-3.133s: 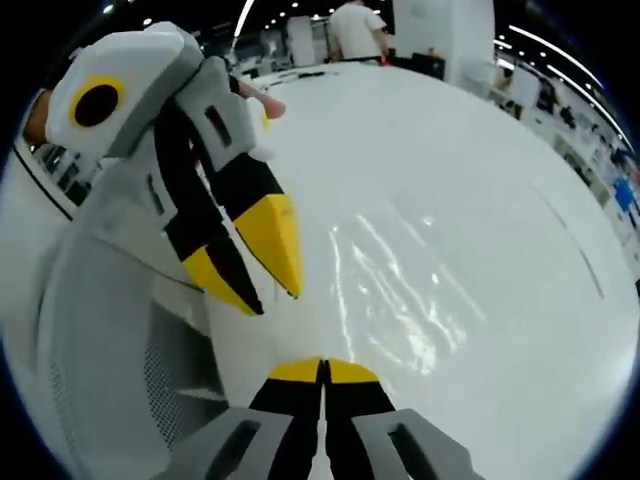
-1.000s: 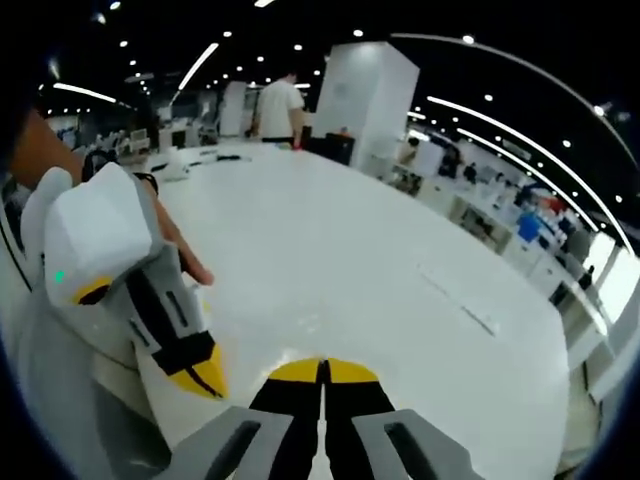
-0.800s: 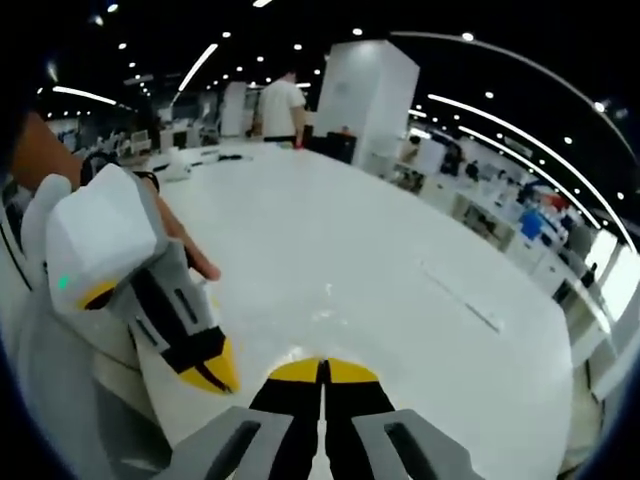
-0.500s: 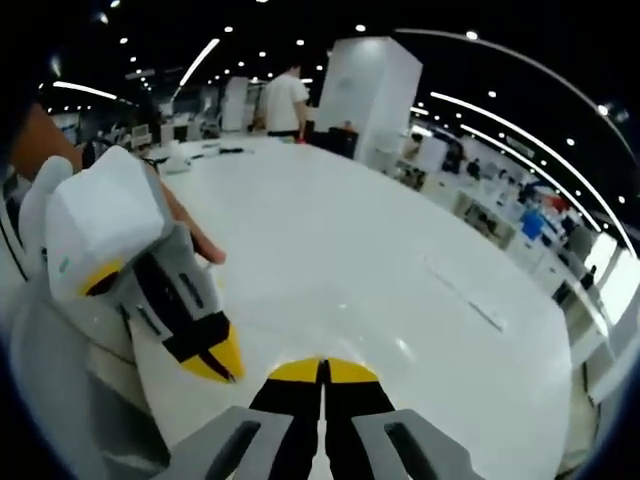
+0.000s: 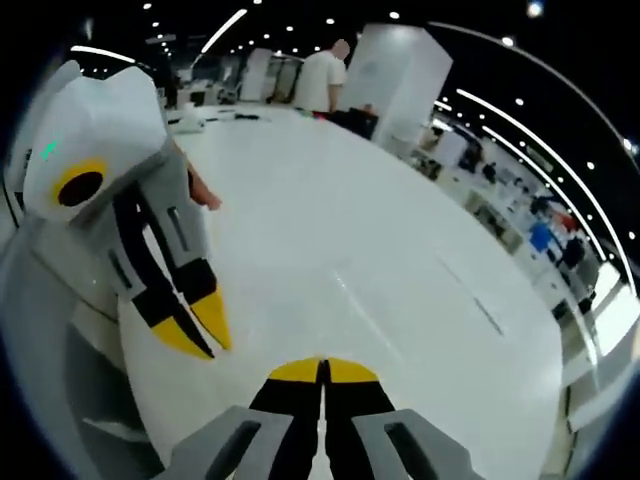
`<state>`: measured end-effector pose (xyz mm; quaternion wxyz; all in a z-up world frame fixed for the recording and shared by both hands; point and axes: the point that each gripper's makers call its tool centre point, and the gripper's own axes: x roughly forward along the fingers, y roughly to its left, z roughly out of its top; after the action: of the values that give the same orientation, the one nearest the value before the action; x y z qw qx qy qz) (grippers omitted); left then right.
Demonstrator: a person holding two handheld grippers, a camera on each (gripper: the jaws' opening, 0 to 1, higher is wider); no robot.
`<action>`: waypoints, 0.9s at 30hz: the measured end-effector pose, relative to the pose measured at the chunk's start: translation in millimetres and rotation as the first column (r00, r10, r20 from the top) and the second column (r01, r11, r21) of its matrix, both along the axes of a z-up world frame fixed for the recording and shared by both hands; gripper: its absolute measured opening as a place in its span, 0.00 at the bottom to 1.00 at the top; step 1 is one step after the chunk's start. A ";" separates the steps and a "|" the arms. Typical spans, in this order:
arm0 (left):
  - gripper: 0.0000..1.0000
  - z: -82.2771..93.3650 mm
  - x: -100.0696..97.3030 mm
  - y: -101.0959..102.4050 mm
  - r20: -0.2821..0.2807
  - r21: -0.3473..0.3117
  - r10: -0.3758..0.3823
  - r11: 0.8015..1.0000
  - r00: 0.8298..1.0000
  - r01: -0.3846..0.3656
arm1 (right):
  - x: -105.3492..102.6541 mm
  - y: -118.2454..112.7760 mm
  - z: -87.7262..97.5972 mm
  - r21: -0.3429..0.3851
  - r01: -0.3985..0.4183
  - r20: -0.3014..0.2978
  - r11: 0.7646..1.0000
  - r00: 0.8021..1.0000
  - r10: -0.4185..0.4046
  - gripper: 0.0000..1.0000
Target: Open the resealable bag by pulling the two sides of the seal apart until the entire bag opening is separated and visibly accessible.
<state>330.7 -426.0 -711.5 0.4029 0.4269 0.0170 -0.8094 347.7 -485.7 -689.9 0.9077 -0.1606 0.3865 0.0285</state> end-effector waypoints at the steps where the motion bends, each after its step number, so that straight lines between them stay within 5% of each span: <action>1: 0.05 1.3 1.3 1.7 -0.007 -0.004 0.014 1.000 1.000 -0.014 | -0.3 -1.6 -2.8 -0.005 0.006 -0.009 1.000 1.000 -0.006 0.00; 27: 0.00 3.9 42.3 60.4 -0.066 -0.019 0.227 0.973 0.972 -0.229 | 15.0 -19.2 -37.1 -0.048 0.077 -0.092 0.996 0.992 -0.081 0.00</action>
<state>373.0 -365.5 -707.6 0.4978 0.3908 0.0681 -0.7712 362.7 -504.9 -727.1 0.8852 -0.1639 0.4353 -0.0087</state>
